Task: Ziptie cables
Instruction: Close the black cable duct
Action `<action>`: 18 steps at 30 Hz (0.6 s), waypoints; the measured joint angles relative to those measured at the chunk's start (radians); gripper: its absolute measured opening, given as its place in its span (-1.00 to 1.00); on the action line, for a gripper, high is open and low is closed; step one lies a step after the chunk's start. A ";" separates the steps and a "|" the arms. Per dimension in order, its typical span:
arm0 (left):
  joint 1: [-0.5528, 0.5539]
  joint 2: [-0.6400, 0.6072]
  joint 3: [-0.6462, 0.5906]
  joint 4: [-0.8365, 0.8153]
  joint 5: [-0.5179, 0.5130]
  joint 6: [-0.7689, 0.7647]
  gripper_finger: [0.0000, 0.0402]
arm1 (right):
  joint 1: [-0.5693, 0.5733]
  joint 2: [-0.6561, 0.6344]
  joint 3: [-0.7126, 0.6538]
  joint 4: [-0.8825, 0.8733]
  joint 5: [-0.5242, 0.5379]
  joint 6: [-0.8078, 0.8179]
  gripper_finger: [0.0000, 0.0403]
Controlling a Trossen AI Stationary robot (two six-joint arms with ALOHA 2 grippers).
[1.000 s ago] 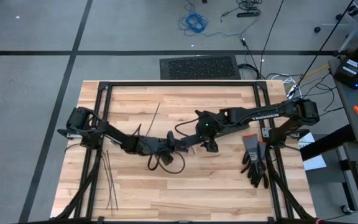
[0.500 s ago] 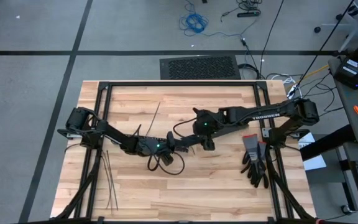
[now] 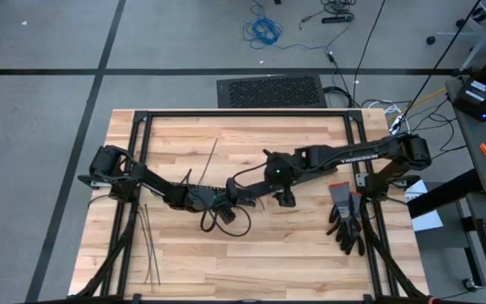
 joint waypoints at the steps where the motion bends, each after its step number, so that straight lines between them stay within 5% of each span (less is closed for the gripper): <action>1: 0.000 0.000 0.000 0.000 0.004 -0.002 -1.00 | 0.000 0.001 0.000 0.001 -0.001 -0.008 0.58; 18: 0.000 0.000 -0.002 0.016 0.020 -0.003 -1.00 | -0.018 0.121 0.000 0.023 -0.022 -0.111 0.89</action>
